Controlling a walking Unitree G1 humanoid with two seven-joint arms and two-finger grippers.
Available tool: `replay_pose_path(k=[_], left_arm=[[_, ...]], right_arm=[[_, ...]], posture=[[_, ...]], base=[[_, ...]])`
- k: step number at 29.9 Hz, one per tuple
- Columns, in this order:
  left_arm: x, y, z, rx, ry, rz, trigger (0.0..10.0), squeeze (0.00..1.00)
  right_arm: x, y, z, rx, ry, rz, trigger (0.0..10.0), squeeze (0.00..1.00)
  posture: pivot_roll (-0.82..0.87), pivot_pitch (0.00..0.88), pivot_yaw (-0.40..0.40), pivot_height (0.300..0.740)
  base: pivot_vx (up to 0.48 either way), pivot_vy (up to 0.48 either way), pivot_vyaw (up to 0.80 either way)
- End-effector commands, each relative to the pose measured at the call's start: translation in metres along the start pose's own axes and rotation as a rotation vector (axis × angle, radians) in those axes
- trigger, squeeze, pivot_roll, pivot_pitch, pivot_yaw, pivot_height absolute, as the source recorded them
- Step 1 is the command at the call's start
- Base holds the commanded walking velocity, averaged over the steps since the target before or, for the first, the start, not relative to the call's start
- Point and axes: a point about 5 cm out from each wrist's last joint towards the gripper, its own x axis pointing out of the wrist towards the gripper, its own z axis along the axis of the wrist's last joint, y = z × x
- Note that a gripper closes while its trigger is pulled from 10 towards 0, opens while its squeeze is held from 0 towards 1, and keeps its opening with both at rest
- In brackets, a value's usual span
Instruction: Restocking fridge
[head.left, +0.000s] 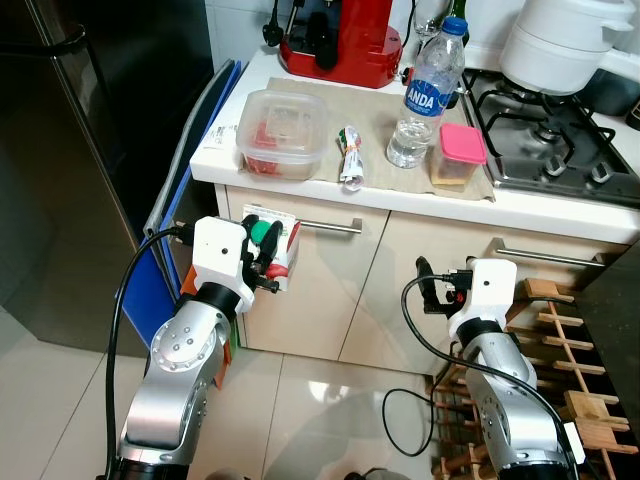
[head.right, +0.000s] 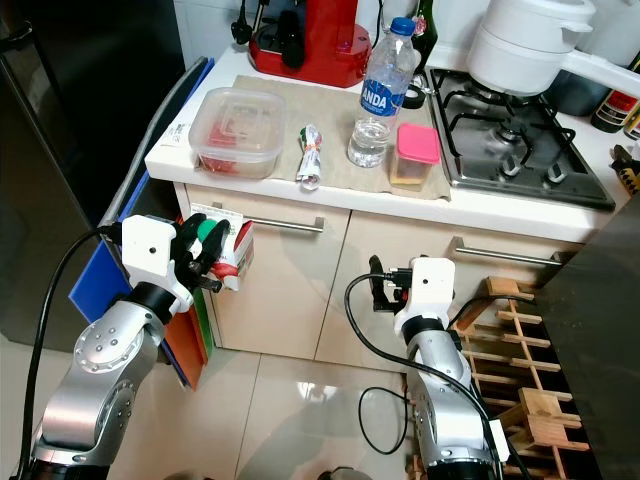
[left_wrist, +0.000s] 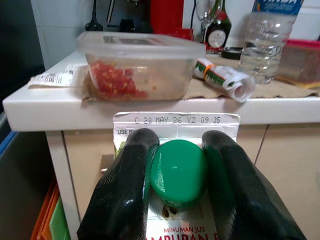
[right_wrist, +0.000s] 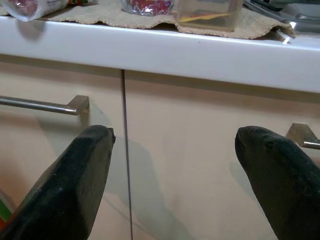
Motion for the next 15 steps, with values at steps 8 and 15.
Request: replay_pose_path(k=[8, 15], left_arm=[[0.0033, -0.0054, -0.0013, -0.010, -0.011, -0.010, 0.0, 0.00], [0.0052, -0.0061, -0.0017, -0.020, -0.016, -0.017, 0.0, 0.00]], right_arm=[[-0.0012, 0.0028, 0.0004, -0.023, -0.012, 0.027, 10.0, 0.00], [0.0016, 0.0019, 0.0006, -0.029, -0.014, 0.031, 10.0, 0.00]], posture=[[0.02, 0.000, -0.063, 0.740], [0.02, 0.000, -0.065, 0.740]], base=[[-0.100, 0.000, 0.00], [-0.266, 0.000, 0.00]])
